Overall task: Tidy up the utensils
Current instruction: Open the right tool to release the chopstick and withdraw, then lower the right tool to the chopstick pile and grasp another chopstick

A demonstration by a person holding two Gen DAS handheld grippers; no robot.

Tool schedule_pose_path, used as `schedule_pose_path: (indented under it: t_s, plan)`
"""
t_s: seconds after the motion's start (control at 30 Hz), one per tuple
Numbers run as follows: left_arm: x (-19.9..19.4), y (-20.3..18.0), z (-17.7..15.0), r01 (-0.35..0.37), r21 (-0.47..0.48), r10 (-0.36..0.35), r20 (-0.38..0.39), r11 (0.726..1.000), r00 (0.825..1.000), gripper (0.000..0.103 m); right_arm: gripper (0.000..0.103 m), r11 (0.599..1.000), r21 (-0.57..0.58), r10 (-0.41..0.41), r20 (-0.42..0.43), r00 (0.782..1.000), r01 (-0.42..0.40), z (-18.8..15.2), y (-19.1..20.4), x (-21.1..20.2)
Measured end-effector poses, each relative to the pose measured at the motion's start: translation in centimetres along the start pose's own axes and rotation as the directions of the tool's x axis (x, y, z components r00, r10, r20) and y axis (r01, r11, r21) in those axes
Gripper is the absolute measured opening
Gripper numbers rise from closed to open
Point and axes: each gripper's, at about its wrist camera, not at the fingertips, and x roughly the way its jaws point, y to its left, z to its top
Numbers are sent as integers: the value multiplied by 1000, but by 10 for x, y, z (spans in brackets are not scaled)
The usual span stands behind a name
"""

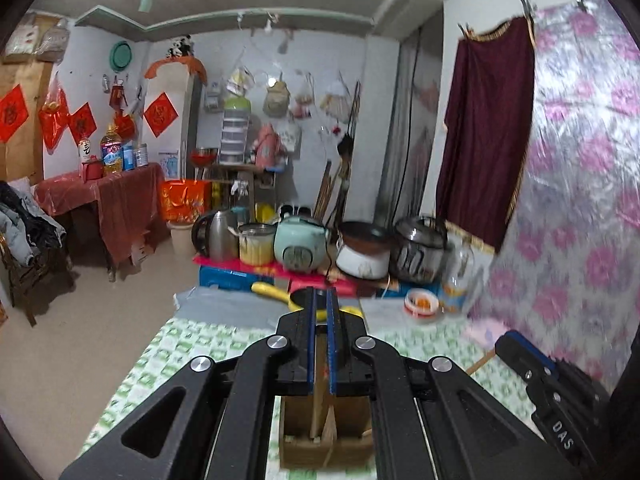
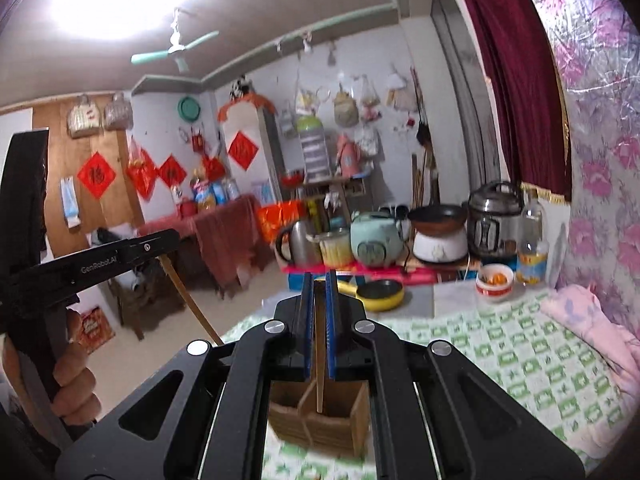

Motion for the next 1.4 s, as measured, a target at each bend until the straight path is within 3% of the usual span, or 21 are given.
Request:
schedule_pose_path:
  t_s: [0.1, 0.23, 0.3, 0.37, 0.4, 0.43, 0.5, 0.57, 0.67, 0.77, 0.83, 1.0, 1.2, 1.27, 1.4]
  plan:
    - [32, 4, -24, -39, 4, 39, -7, 999, 999, 5, 6, 999, -29, -43, -47, 998, 42, -28, -2, 32]
    - [71, 20, -62, -51, -44, 44, -143, 998, 989, 5, 9, 999, -29, -33, -199, 979, 27, -60, -12, 62]
    - [76, 30, -75, -48, -72, 33, -202, 996, 979, 9, 14, 1000, -10, -20, -217, 976, 18, -66, -16, 57]
    - [72, 37, -83, -64, -88, 43, -226, 994, 973, 40, 38, 999, -16, -37, -197, 980, 34, -68, -18, 45]
    - [68, 42, -89, -80, -95, 58, -223, 992, 973, 71, 44, 999, -20, -52, -181, 982, 50, -70, -18, 38]
    - [63, 46, -98, -97, -106, 72, -213, 990, 974, 86, 50, 997, -25, -70, -166, 984, 67, -73, -19, 28]
    - [50, 53, -107, -119, -136, 92, -192, 983, 977, 89, 59, 997, -15, -80, -160, 984, 78, -83, -20, 12]
    - [43, 58, -122, -136, -129, 106, -220, 982, 970, 91, 79, 996, 8, -83, -174, 981, 85, -95, -21, 0]
    - [36, 64, -152, -163, -113, 125, -286, 980, 950, 91, 86, 994, 40, -84, -247, 965, 97, -122, -25, -14]
    - [27, 61, -191, -166, -47, 137, -367, 985, 920, 91, 89, 993, 84, -47, -360, 932, 82, -155, -31, -22]
    - [17, 57, -220, -148, 21, 143, -419, 989, 897, 92, 89, 993, 103, -4, -450, 893, 56, -180, -34, -27]
    - [-24, 47, -273, -40, 144, 108, -506, 989, 856, 91, 89, 1000, 29, 15, -560, 828, 2, -221, -24, -53]
    - [-74, 30, -316, 132, 136, -29, -581, 982, 814, 92, 89, 993, -45, 56, -610, 791, -105, -250, 3, -95]
    - [-86, 17, -330, 191, 158, -59, -602, 969, 796, 92, 89, 988, -89, 42, -614, 788, -122, -257, 14, -106]
    - [-97, -3, -347, 257, 233, -64, -614, 938, 787, 92, 89, 978, -173, -13, -607, 795, -116, -263, 23, -115]
